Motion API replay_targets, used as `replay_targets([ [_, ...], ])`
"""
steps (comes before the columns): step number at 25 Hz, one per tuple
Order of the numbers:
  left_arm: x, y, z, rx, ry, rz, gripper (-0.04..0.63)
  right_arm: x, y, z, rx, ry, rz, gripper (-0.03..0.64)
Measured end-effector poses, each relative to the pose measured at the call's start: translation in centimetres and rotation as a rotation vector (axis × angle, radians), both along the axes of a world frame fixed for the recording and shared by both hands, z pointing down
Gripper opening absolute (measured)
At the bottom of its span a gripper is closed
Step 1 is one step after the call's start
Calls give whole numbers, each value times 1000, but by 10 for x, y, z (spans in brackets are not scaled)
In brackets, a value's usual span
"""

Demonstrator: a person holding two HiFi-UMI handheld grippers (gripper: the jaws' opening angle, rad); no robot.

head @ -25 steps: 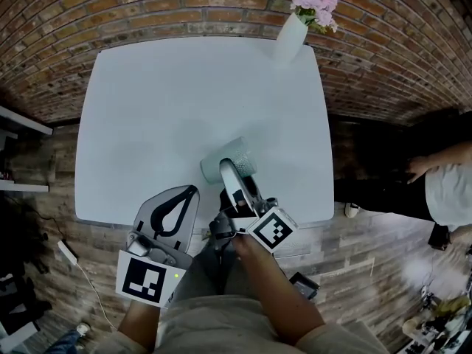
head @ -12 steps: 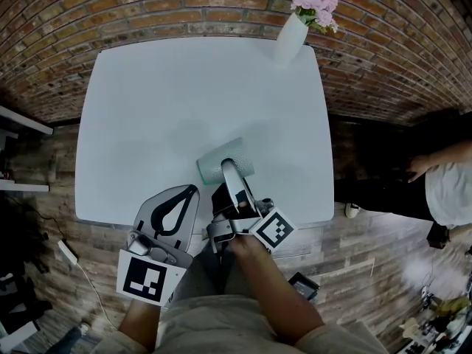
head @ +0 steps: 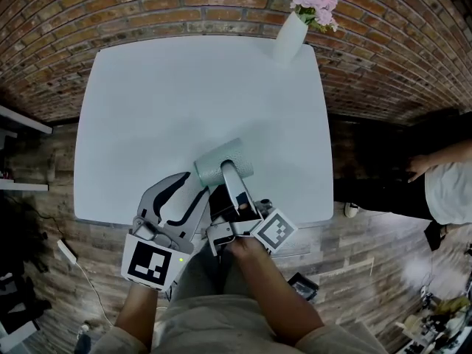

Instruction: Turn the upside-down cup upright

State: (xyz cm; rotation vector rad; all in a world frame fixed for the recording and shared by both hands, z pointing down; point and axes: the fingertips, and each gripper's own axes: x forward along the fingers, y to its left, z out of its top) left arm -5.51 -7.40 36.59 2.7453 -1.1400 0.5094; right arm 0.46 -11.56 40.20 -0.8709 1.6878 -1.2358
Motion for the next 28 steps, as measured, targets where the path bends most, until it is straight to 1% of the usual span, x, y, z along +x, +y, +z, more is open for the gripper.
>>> replay_targets([
  [1, 2, -1, 2, -4, 0, 16, 178, 0, 0, 0, 1, -2, -1, 347],
  [5, 12, -4, 6, 9, -9, 96, 254, 0, 1, -1, -1, -22, -6, 347],
  [8, 17, -8, 7, 28, -26, 145, 282, -1, 1, -3, -1, -33, -13, 347],
  [11, 22, -11, 13, 30, -56, 196, 305, -2, 2, -3, -3, -58, -17, 347],
  [14, 25, -13, 18, 29, -80, 228, 308, -3, 2, -4, -4, -72, -23, 347],
  [22, 26, -21, 25, 39, -99, 235, 308, -6, 1, -4, -4, -96, -37, 347],
  [28, 28, -21, 25, 36, -89, 239, 308, -6, -1, -4, -6, -105, -43, 347],
])
